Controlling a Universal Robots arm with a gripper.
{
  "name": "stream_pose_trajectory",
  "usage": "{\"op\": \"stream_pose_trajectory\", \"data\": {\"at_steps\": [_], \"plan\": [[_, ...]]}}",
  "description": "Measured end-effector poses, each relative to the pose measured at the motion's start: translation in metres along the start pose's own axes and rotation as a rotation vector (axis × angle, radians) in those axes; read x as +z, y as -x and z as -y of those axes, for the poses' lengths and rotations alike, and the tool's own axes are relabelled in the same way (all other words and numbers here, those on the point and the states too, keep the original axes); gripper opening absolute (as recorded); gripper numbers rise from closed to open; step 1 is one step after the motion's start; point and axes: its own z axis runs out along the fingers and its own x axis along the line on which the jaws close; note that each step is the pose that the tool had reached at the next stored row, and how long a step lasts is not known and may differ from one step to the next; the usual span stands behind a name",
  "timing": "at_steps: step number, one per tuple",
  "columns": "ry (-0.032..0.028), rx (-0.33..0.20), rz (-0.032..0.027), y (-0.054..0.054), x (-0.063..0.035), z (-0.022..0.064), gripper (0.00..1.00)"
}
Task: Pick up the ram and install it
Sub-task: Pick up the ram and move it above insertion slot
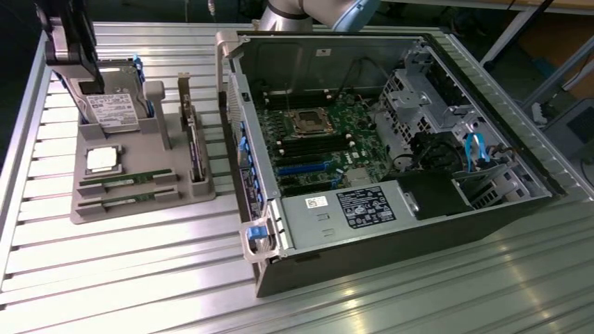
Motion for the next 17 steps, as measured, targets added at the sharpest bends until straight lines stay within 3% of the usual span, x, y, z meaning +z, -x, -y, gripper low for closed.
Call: {"op": "stream_pose_trajectory", "data": {"at_steps": [3, 4, 8, 17], "plan": [[0.0, 0.0, 0.0, 0.0, 0.0, 0.0, 0.23], [0.0, 0.0, 0.0, 0.0, 0.0, 0.0, 0.3], [0.0001, 0.0, -0.0001, 0.0, 0.0, 0.0, 0.3], [-0.0011, 0.0, 0.0001, 0.0, 0.0235, 0.0009, 0.3]]}}
